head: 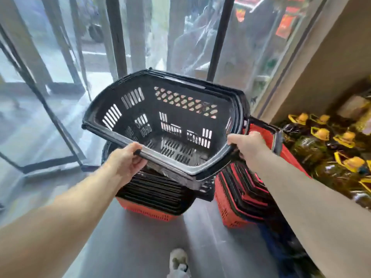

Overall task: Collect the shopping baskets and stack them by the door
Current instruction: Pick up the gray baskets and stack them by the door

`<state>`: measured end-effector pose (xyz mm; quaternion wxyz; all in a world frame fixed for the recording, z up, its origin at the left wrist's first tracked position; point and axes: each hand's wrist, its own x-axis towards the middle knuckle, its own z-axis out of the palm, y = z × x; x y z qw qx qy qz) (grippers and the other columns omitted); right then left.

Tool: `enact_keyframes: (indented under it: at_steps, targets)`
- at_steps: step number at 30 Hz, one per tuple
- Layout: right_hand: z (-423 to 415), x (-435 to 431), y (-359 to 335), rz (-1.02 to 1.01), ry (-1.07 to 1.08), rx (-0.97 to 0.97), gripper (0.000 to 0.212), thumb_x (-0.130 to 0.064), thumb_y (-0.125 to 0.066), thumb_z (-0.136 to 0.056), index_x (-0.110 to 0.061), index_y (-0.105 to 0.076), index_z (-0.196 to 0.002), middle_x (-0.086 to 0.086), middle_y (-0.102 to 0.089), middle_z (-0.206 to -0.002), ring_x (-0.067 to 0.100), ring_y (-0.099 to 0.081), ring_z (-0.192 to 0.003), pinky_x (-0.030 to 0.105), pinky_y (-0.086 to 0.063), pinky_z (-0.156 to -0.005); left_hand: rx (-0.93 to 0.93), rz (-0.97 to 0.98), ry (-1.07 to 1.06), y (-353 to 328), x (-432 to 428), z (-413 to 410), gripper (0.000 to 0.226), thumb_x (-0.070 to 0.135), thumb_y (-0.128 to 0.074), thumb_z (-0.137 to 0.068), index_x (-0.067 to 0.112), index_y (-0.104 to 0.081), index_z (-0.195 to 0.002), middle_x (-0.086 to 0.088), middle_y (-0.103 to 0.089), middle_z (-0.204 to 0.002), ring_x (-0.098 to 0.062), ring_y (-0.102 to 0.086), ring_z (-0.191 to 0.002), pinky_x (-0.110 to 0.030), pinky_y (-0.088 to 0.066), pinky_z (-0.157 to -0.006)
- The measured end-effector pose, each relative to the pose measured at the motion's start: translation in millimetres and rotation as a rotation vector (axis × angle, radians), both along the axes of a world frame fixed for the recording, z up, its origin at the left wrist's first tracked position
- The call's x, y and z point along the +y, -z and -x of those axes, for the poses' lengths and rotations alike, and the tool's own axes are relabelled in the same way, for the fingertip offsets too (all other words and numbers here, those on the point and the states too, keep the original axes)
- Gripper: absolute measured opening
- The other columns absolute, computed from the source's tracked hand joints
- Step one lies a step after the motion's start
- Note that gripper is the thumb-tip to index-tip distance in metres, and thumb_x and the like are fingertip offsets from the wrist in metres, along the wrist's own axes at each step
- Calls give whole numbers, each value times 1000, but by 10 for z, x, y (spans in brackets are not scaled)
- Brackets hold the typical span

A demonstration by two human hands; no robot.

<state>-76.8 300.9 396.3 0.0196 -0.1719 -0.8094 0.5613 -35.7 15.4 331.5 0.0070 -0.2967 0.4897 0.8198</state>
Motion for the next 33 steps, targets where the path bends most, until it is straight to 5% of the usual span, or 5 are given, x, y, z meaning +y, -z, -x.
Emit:
enact_keyframes:
  at_steps: [9,14,21,26,33]
  targets:
    - [1356,-215,-584,51,-257,-259,18,2,-55,-77,-2,-47,-61,10,-46,-30,19,-49,-25,22,-43,-32,-94,151,-182,-488,-15,1006,9,18,-60,-82,14,-60,-73,-3,-69,-50,-17,-66,-41,-16,-41,-31]
    - [1898,-342,-655,-31,-392,-419,10,-7,-56,-82,-1,-50,-76,14,-59,-40,23,-58,-32,26,-49,-33,-111,212,-286,-635,-135,1316,10,18,-63,-77,13,-65,-85,-8,-75,-72,-20,-70,-49,-15,-40,-31]
    - [2187,-460,36,15,-440,-333,19,-6,-64,-64,2,-61,-81,24,-66,-75,32,-68,-58,45,-60,-59,-214,229,-317,-296,-222,1329,8,15,-59,-82,13,-60,-74,-3,-67,-47,-14,-62,-35,-15,-40,-29]
    - [2151,-392,731,-43,-453,-397,54,-25,-69,-56,-3,-54,-103,15,-54,-78,26,-55,-67,39,-56,-68,-331,155,-306,246,-153,1256,16,17,-59,-87,16,-54,-71,4,-59,-36,-6,-57,-30,-13,-42,-30]
    - [2112,-191,1386,-193,-385,-499,29,-27,-72,-75,-6,-54,-80,6,-41,-59,18,-34,-51,27,-27,-51,-493,97,-175,795,9,1238,17,20,-63,-91,14,-57,-75,1,-63,-59,-10,-58,-58,-14,-45,-33]
